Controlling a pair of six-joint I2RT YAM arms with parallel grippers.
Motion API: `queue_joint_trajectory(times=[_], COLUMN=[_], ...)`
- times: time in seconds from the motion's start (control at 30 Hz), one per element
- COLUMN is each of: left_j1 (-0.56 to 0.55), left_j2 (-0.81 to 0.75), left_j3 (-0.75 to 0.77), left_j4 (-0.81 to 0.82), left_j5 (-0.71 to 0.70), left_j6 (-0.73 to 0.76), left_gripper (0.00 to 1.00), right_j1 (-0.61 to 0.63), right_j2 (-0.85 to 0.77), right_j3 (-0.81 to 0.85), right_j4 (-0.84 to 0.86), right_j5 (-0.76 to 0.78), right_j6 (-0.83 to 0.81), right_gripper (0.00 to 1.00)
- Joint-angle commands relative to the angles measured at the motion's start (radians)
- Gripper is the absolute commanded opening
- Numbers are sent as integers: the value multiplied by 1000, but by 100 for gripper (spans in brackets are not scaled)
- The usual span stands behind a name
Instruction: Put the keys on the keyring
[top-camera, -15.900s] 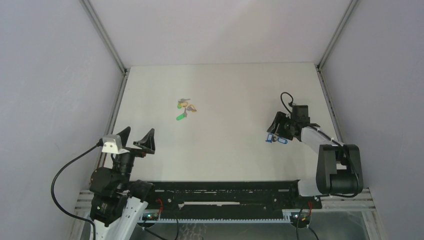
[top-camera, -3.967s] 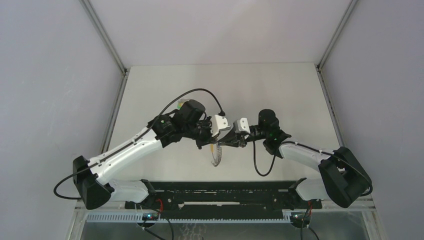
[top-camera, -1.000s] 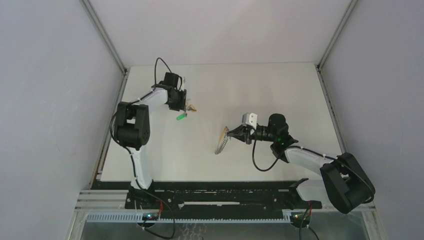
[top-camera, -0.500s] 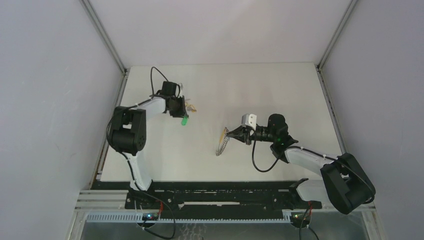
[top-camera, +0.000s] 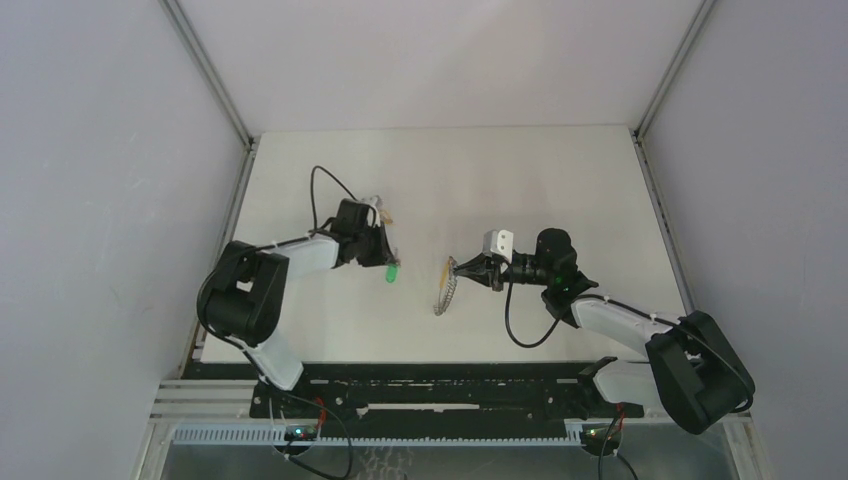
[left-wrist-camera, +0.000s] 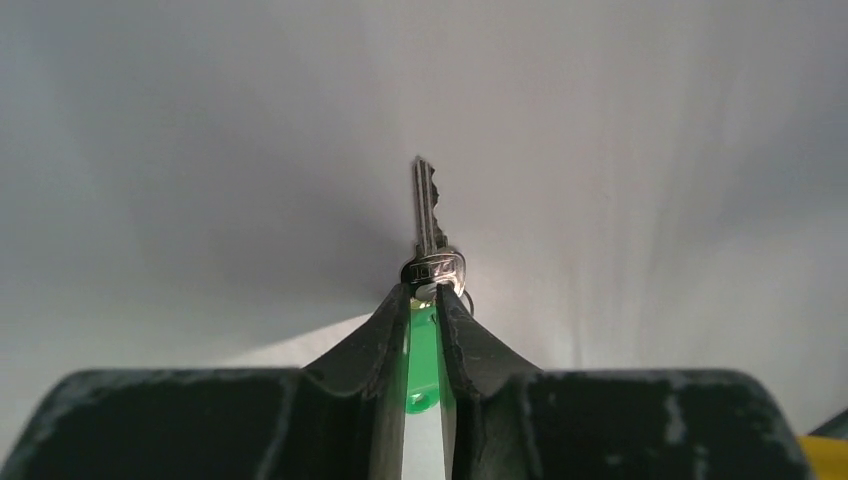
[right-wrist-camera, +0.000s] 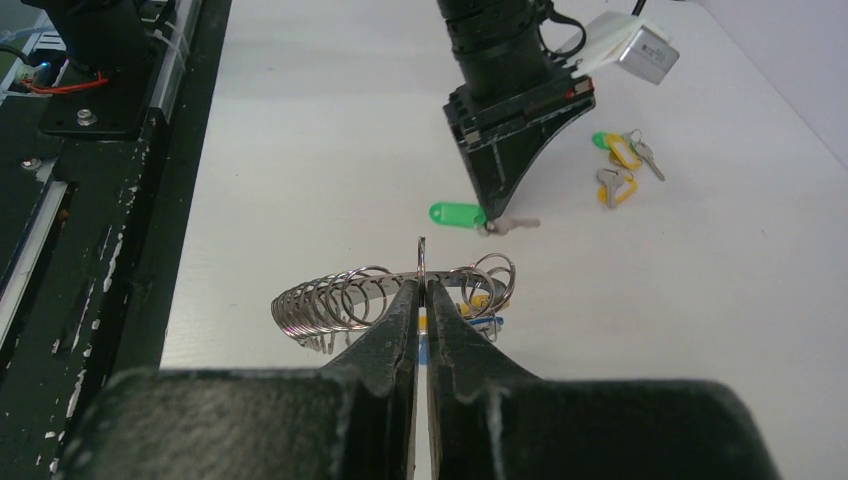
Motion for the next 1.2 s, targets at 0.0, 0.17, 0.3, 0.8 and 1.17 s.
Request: queue_joint_trajectory(times=[0.0, 0.17, 0.3, 0.8, 1.17], left_j1=[-91, -182, -189, -189, -189], left_j2=[-49, -90, -170, -529, -573], left_j3=[-89, -98, -143, -342, -443], left_j4=[74, 89, 127, 489, 938], left_j5=[11, -8, -28, 89, 511], left_j6=[-108, -131, -108, 245, 271], left_gripper=[20, 22, 25, 43, 43], right_j1=[4, 3, 1, -11, -2], right_j2=[-26, -21, -21, -11, -12], right_j3=[6, 6, 5, 27, 123], right_j4=[35, 43, 44, 46, -61], right_j5=[-18, -27, -35, -109, -256], right_j6=[-4, -1, 3, 31, 24], right_gripper=[0, 0, 0, 0, 0])
